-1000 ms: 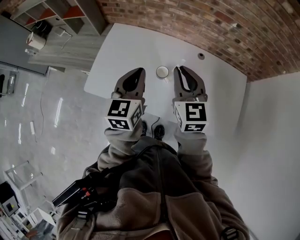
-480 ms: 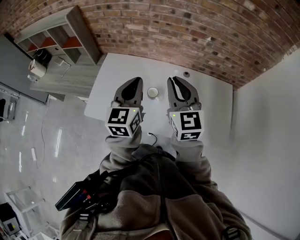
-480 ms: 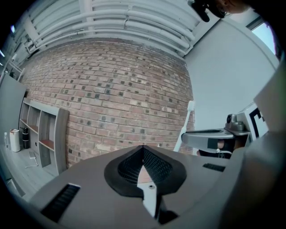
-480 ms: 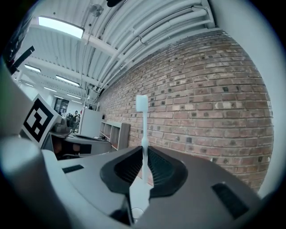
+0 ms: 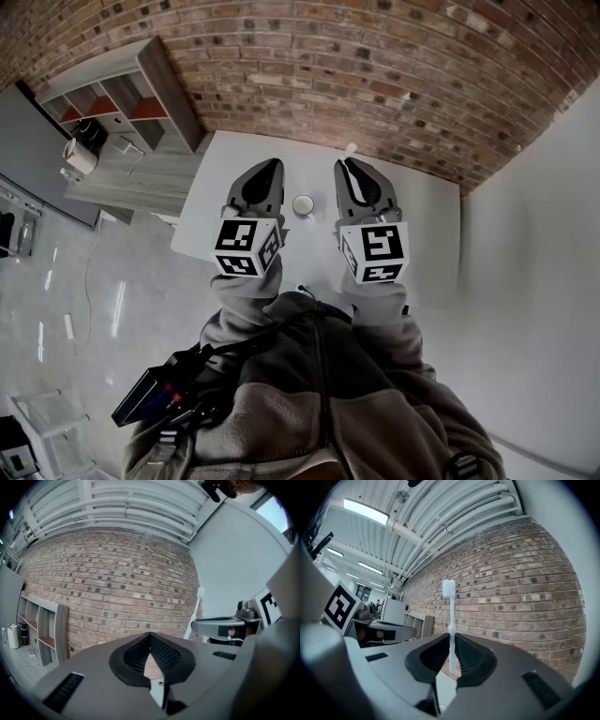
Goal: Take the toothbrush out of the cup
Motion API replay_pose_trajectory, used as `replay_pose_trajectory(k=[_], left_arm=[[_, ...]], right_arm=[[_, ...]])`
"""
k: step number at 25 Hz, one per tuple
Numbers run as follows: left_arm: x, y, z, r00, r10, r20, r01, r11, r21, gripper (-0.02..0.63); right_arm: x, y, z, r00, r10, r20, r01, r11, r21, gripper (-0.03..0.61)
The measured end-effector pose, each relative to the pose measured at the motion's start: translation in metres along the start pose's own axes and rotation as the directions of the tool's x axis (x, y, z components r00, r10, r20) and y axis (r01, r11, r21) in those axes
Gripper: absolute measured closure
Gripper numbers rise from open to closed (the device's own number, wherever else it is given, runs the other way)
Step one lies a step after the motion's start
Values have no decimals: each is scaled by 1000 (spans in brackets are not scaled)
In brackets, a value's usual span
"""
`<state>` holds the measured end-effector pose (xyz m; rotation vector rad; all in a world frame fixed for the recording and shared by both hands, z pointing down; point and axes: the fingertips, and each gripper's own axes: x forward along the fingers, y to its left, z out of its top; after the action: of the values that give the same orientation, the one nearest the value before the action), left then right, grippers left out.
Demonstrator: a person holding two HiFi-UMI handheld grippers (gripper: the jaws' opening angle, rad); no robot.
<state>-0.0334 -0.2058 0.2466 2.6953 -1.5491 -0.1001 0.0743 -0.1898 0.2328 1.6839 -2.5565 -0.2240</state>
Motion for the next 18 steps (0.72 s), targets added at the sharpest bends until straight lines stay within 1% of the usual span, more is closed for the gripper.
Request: replay_pose_trajectory(k=[9, 18], left_arm=[[-3, 9, 11, 999, 18, 29, -19, 999, 26, 611], [-1, 14, 15, 999, 24, 31, -25, 999, 36, 611]], right_arm=[[7, 5, 10, 999, 13, 43, -13, 1000, 2, 548], [11, 5, 15, 998, 16, 60, -16, 1000, 0, 548]])
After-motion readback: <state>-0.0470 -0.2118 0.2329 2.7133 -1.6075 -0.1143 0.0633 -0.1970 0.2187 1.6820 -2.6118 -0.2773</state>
